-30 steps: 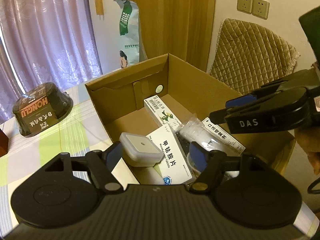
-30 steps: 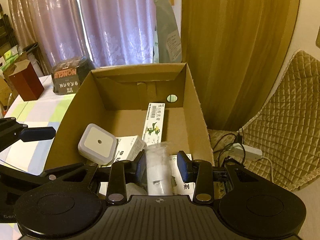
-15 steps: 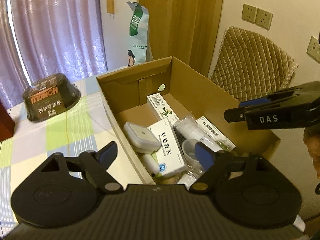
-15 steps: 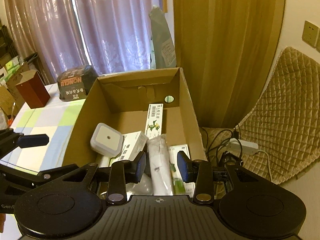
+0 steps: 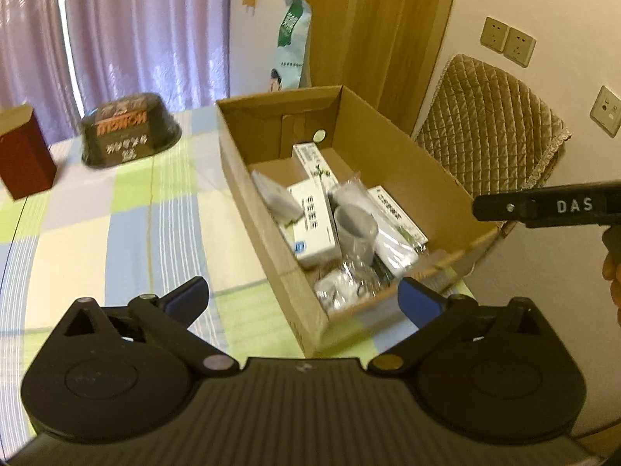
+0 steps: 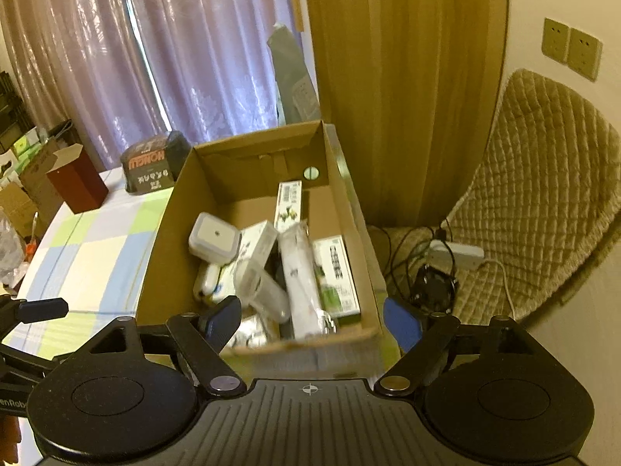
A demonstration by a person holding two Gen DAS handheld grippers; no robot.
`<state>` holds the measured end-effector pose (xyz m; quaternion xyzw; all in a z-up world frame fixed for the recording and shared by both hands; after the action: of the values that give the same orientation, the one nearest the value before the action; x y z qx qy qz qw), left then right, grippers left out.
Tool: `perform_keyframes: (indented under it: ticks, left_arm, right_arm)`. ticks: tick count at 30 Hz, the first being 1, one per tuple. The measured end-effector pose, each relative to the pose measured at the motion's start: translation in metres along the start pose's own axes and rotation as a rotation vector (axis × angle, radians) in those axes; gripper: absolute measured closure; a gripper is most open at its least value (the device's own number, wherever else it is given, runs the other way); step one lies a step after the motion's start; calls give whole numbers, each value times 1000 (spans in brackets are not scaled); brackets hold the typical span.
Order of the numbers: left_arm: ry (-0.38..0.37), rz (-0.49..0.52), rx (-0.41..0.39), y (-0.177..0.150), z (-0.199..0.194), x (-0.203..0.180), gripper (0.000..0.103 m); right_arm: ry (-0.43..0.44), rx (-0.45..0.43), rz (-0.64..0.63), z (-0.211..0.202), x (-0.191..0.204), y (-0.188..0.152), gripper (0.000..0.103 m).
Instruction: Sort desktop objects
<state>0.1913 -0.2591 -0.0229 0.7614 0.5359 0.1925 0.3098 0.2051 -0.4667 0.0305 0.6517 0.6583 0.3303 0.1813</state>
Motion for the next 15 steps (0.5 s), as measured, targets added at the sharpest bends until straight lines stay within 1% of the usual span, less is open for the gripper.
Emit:
perform_keyframes:
  ticks: [3,4,5,9,15]
  left_arm:
    - [4,-23,7,-9,-12,-3,1]
    - [6,-25,8,-11,-16,-5,1]
    - [10,-24,7,-13,-19,-7,1]
    - [23,-30,7,-21,-33,-15,1]
    - [31,-50,13,-31,-50,-25,1]
  right_arm:
    - [0,6,9,-13,0,-11,19]
    - [-1,6,10,-18,0,-15,13]
    - [-3,7,11,-23,1,-19,3]
    - [-5,15,3,-39,5,-32,3]
    - [-7,24,-2,-59,9,-43,3]
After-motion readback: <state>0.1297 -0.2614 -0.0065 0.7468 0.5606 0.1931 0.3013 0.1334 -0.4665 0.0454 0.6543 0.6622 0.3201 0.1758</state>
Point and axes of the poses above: each gripper's, at about its wrist camera, not at the fingertips, and z roughly the way its jaws point, x to its left, y to its top, the point moved 4 cm from there along z, roughly the way its jaws point, and after that the axes turned 5 degrees about y, right-handed, at the moved point
